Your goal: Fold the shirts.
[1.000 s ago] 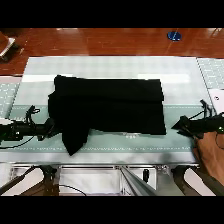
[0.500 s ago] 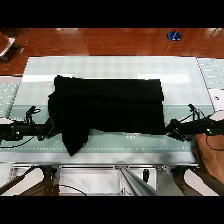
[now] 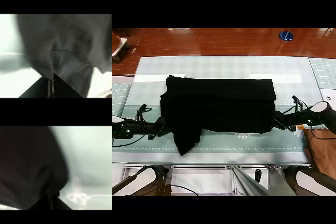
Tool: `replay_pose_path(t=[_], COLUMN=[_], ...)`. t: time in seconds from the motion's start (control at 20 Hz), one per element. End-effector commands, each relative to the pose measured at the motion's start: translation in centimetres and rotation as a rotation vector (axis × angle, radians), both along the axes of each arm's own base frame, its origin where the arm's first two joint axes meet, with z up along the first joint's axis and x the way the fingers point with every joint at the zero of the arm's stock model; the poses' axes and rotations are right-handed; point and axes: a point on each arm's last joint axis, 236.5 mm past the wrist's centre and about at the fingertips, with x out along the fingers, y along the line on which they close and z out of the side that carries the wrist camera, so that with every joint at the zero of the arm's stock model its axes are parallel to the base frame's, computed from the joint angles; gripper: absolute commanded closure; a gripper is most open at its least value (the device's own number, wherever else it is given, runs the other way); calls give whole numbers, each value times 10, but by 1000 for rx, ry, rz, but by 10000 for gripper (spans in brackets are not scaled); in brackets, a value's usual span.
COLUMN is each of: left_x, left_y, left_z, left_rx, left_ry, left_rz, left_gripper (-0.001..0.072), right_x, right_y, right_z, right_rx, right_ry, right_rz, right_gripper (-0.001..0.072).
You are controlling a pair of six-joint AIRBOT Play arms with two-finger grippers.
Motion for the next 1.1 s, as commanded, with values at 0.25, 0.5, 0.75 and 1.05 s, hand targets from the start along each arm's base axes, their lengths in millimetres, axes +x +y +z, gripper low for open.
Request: replay_pose_path(t=[0.25, 0.5, 0.75, 1.05], left_x=[129, 210, 270, 303], left_y=[24, 23, 15, 3], left_z=[91, 101, 87, 63], left_rx=[22, -7, -51, -64], left_ry=[-335, -331, -297, -288], left_rz=[67, 61, 44, 16], left_gripper=[695, 695, 695, 694], right_x=[100, 176, 221, 243], right_y=[-12, -21, -23, -19], right_z=[57, 76, 67, 45], right_rx=[-67, -64, -37, 8], right_ry=[-235, -309, -313, -297], right_rz=[95, 49, 20, 4], right_gripper=[684, 684, 684, 677])
